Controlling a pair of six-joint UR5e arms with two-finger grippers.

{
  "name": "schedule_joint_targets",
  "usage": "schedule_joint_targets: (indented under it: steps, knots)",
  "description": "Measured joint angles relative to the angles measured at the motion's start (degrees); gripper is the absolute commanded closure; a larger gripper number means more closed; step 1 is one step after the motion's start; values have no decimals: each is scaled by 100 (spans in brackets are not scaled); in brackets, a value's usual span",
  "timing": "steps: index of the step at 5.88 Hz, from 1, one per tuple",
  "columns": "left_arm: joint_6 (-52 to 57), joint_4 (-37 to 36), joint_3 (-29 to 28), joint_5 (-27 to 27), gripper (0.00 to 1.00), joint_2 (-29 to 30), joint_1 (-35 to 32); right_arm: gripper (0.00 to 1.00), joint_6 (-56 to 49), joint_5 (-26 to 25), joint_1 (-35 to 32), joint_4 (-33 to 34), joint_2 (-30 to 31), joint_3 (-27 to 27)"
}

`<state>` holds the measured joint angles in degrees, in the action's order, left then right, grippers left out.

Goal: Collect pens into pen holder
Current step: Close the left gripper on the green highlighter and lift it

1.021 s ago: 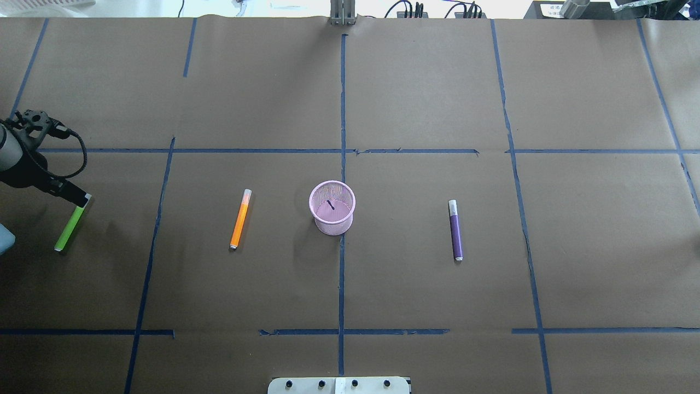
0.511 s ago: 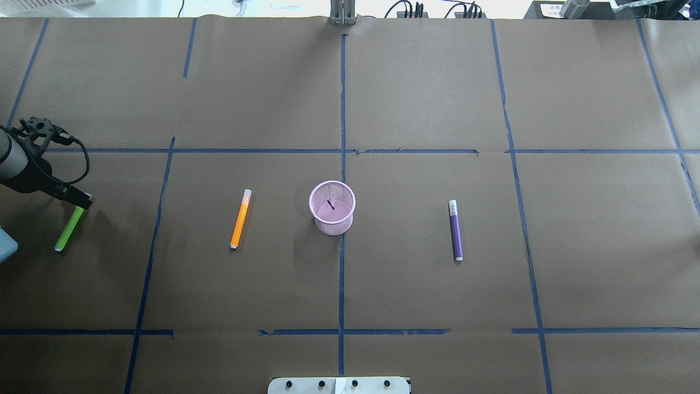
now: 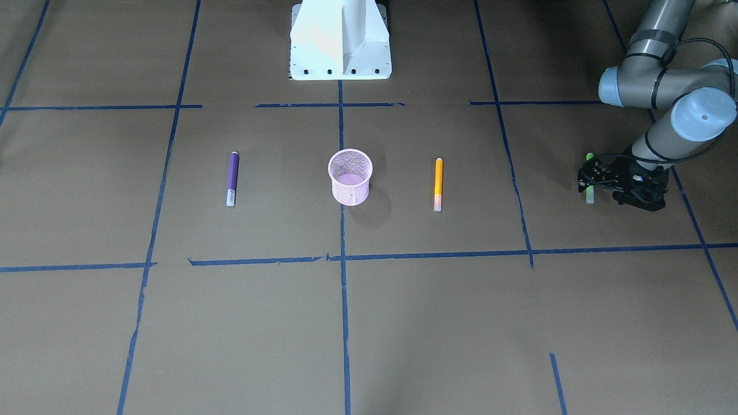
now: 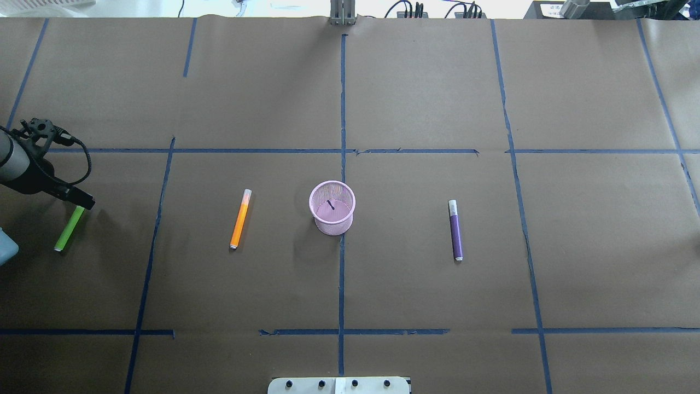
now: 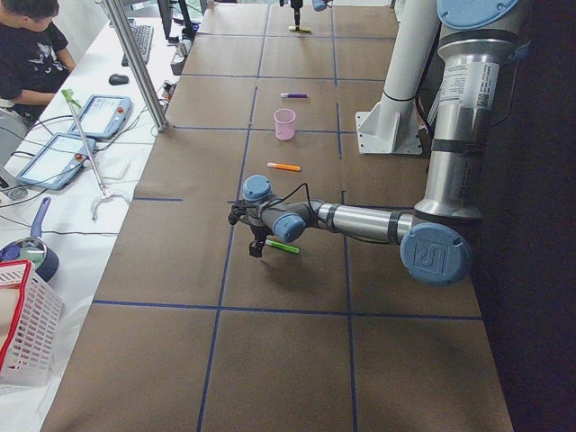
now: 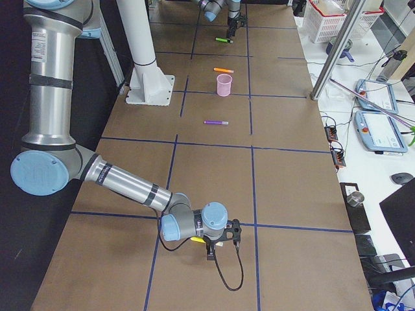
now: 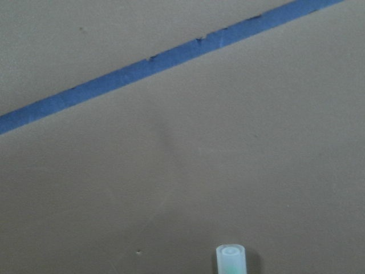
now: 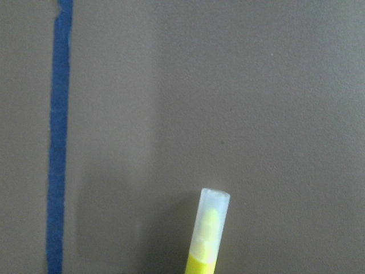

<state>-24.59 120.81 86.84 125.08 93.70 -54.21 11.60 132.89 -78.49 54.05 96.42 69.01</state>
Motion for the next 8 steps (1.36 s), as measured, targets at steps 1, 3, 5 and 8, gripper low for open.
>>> schedule_joint_targets:
  steps: [1, 3, 5, 8]
  knots:
    - [-1, 3, 2, 0, 55, 0, 10, 0, 0, 0, 0, 0, 0, 2]
    - [2, 4, 4, -1, 89, -1, 15, 0, 0, 0, 0, 0, 0, 2]
    - [5, 4, 11, -1, 100, -1, 16, 0, 0, 7, 0, 0, 0, 1]
    - [42, -115, 365, 33, 100, 11, -24, 0, 0, 12, 0, 0, 0, 5]
